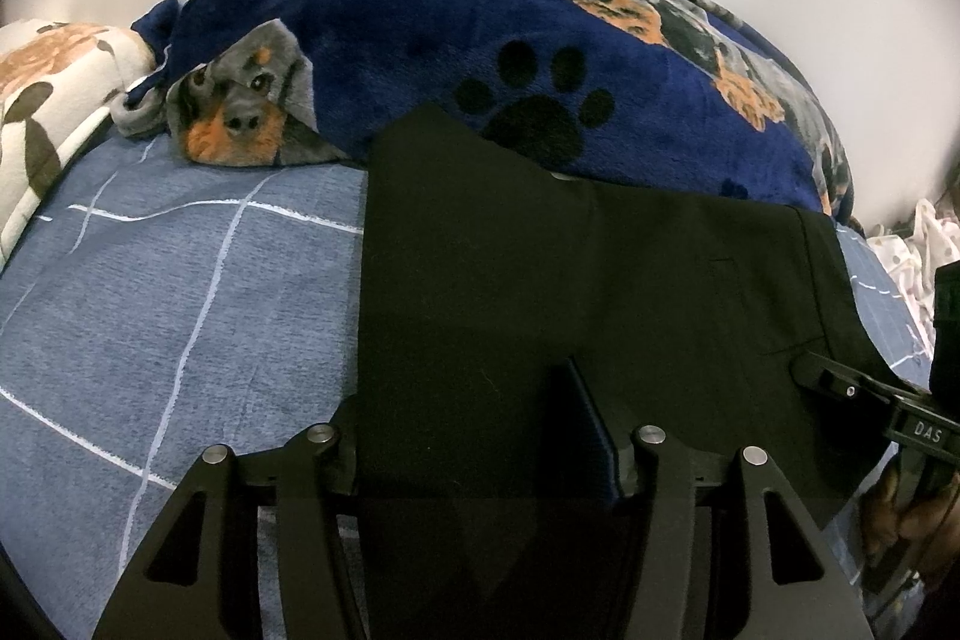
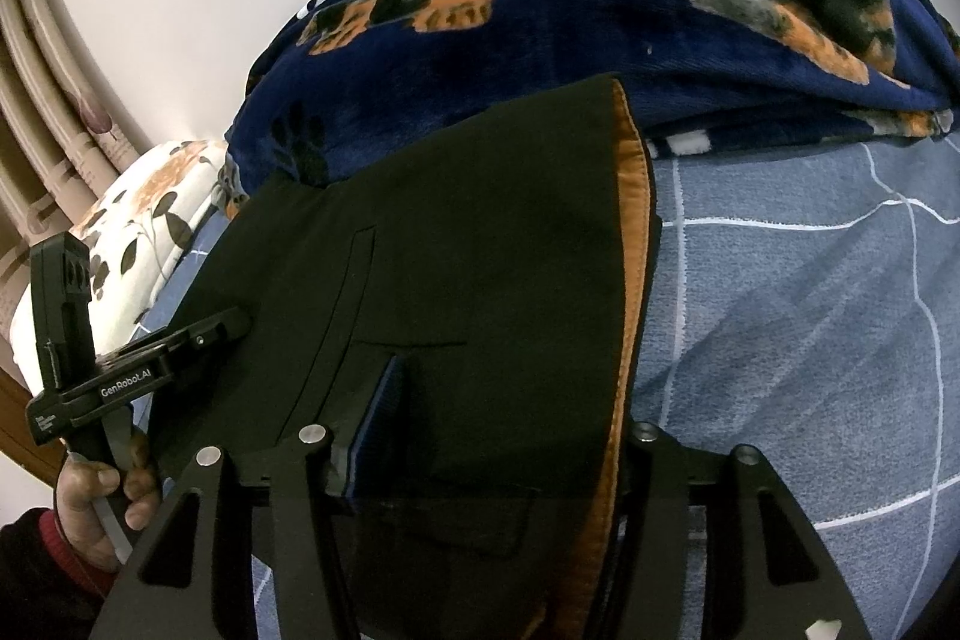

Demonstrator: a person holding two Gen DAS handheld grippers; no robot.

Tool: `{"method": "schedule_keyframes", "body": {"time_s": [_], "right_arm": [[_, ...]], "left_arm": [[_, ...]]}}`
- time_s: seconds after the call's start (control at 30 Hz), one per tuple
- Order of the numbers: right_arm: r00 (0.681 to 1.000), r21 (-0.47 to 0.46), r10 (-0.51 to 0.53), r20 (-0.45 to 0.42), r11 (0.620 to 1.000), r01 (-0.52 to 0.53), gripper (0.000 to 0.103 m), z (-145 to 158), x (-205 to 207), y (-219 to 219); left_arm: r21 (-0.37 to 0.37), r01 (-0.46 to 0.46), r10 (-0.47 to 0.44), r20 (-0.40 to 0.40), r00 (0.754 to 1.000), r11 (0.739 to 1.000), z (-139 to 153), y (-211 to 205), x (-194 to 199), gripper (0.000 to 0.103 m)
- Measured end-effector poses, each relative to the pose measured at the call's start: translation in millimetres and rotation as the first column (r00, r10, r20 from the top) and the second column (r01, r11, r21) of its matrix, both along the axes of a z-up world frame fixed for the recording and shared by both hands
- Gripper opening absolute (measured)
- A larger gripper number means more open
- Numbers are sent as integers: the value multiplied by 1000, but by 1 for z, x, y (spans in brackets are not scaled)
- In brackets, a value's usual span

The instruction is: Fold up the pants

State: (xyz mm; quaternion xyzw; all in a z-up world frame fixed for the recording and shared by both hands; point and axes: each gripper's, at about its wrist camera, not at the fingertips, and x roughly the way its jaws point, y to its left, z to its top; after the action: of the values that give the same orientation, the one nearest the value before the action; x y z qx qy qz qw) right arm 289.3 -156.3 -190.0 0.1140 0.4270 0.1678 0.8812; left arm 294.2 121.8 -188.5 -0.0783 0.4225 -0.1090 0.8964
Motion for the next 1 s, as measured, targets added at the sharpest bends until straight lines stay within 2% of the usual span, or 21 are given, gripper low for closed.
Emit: {"method": "schedule_keyframes", "body": {"time_s": [0.23,0.37,0.43,0.5,0.57,0.67,0.8,1.0], "right_arm": [[1000,-4,6,0,1000,-6,52,0,0,1],[1000,8,22,-10,1000,-22,57,1,3,1],[999,2,6,-31,1000,-6,58,4,3,-2],[998,-19,-34,-45,999,33,61,11,0,-4],[998,-4,-66,-9,998,66,61,26,-12,-12],[994,15,-95,49,995,94,62,51,-37,-23],[989,12,-72,128,997,72,63,83,-76,-27],[979,36,-51,198,998,45,66,121,-128,-27]], "left_arm": [[2,-1,1,2,1000,1000,0,0,1,57],[25,-20,20,7,1000,999,3,0,-2,66],[68,-30,28,35,999,997,9,-2,-8,68],[125,-51,43,67,997,991,16,-4,-16,74],[189,-94,72,120,990,977,33,-6,-30,86],[200,-129,91,190,978,971,61,-5,-52,99],[255,-191,125,255,959,948,99,-13,-79,103],[243,-201,114,329,937,949,151,-28,-121,103]]}}
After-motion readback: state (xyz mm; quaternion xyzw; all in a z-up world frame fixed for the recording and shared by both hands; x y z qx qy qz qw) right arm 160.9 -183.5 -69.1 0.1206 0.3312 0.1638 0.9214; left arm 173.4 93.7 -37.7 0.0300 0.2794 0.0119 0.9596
